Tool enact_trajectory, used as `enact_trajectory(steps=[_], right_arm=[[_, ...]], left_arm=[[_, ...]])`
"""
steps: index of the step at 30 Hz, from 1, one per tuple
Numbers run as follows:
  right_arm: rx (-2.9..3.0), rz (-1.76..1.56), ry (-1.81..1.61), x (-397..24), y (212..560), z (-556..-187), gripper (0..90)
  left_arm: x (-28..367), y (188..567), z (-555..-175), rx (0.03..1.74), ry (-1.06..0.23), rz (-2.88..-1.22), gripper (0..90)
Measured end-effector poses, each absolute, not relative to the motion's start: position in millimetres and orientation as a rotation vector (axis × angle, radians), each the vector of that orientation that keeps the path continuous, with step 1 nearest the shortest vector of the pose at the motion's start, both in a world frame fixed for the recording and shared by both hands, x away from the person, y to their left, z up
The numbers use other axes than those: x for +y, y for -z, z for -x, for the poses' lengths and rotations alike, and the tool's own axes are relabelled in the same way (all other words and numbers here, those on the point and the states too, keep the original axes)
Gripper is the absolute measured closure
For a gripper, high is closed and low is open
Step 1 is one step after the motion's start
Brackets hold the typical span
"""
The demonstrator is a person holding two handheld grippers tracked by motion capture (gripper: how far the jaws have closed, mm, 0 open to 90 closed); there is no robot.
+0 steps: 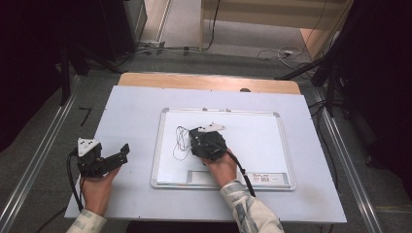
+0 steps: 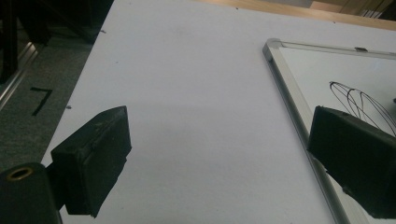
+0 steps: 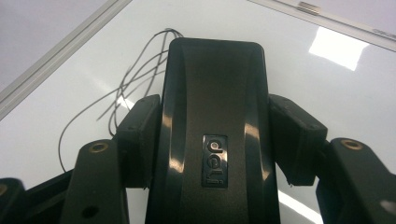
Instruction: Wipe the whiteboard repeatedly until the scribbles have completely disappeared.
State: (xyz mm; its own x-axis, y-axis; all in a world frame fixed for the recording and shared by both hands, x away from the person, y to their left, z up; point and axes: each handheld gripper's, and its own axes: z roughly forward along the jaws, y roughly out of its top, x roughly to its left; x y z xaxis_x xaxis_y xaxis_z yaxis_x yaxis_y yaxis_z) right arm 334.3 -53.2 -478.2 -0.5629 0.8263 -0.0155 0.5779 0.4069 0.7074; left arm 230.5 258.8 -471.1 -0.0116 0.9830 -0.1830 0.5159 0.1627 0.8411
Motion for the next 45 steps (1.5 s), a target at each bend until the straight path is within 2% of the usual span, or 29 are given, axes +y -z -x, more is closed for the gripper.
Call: enact_trajectory(steps=[9,30,45], right_arm=[[2.336,-1.189,-0.911,-30,486,-339,37.5],[2.356,-1.188,-0.926,-34,488,-336,37.7],[2.298,-1.236,-0.935,-48,489,-364,37.9]], left_arm=[[261,471,-228,1.642,-0.736,-1.455,6.5],[261,471,-229,1.646,-0.734,-1.451,6.5],[262,471,-229,1.645,-0.737,-1.451,6.5]])
